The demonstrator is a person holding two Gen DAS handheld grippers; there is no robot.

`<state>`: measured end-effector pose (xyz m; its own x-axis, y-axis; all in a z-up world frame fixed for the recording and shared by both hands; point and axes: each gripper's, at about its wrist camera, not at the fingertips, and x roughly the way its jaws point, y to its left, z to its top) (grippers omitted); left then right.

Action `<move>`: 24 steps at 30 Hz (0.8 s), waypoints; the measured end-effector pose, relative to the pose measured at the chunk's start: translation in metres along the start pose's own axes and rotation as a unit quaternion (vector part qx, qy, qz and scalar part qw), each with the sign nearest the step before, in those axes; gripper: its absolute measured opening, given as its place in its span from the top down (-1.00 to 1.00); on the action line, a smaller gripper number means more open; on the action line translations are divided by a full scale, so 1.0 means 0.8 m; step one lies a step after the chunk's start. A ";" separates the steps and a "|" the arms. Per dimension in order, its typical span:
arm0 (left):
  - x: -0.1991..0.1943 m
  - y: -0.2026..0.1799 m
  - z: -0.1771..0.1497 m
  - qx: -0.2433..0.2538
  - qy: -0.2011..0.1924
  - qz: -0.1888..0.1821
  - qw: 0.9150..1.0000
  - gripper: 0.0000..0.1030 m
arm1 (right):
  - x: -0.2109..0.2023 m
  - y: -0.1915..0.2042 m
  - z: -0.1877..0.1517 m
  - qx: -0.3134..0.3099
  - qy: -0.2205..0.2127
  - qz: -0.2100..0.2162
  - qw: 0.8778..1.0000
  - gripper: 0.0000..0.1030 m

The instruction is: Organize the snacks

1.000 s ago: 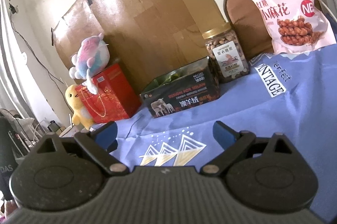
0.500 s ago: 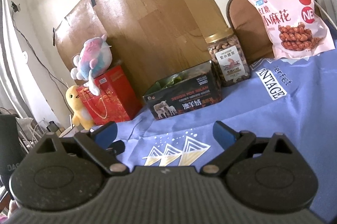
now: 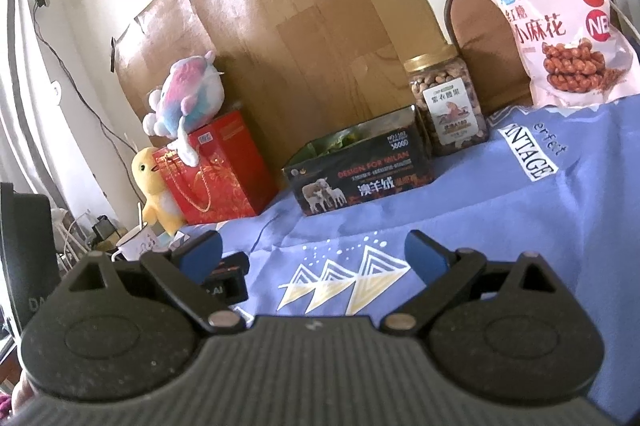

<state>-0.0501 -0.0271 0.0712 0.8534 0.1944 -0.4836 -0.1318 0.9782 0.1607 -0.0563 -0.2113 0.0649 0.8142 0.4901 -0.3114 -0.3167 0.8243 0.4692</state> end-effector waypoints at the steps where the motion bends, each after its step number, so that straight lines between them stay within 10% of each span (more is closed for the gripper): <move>1: 0.000 -0.001 0.000 0.004 -0.004 0.008 1.000 -1.00 | 0.000 0.000 -0.001 0.000 0.001 0.000 1.000 -0.93; 11: 0.007 -0.009 0.000 0.043 -0.017 0.083 0.995 -1.00 | 0.002 -0.003 -0.006 0.005 0.004 0.000 1.000 -0.94; 24: 0.009 -0.020 -0.003 0.061 -0.008 0.075 0.995 -1.00 | 0.002 -0.009 -0.008 0.012 0.002 -0.002 1.000 -0.94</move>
<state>-0.0429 -0.0411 0.0629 0.8366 0.3353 -0.4331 -0.1971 0.9221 0.3331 -0.0561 -0.2149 0.0560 0.8136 0.4878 -0.3164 -0.3012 0.8190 0.4883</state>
